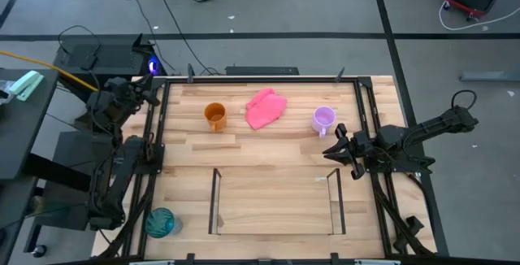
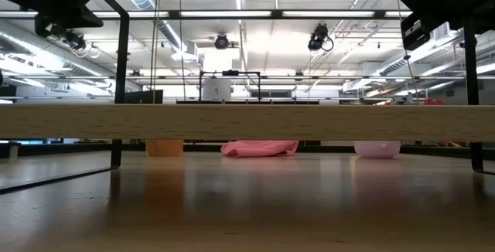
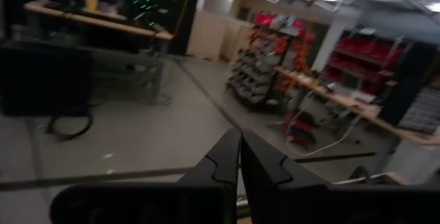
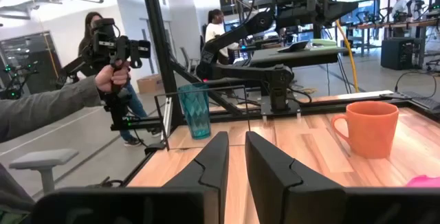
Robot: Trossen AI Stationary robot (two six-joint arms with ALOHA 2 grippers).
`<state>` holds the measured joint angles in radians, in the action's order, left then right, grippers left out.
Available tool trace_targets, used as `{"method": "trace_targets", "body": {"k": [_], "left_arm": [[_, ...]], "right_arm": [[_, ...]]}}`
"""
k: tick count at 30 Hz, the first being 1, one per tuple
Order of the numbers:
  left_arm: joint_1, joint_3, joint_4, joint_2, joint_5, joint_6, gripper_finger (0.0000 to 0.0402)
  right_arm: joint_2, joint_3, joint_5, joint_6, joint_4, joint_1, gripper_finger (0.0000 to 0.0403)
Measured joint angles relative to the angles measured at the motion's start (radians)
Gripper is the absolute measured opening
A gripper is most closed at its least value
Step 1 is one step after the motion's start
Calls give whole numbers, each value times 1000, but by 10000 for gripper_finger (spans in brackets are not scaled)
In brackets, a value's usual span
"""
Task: Stack small to large cups/mugs on shelf
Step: Put the blue cup on the shelf
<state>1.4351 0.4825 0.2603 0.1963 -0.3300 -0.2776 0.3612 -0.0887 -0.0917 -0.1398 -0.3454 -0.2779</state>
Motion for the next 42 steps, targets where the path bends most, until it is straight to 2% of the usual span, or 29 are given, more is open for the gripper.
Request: {"method": "trace_targets", "body": {"k": [8,14,25,31,40,42], "left_arm": [[-138,-94,-113,0,0,-25,8],[-316,-119,-146,1,1,-53,20],[-730,-119,-156,15,17,-91,9],[-970,-119,-160,104,35,-136,20],[-1310,-119,-242,241,93,-172,8],[-1377,-119,-241,250,135,-188,10]], "right_arm": [[1,0,0,1,0,0,58],[1,0,0,2,3,0,58],[1,0,0,1,8,0,58],[1,0,0,1,8,0,58],[1,0,1,-39,43,0,58],[1,1,9,-49,59,0,58]]}}
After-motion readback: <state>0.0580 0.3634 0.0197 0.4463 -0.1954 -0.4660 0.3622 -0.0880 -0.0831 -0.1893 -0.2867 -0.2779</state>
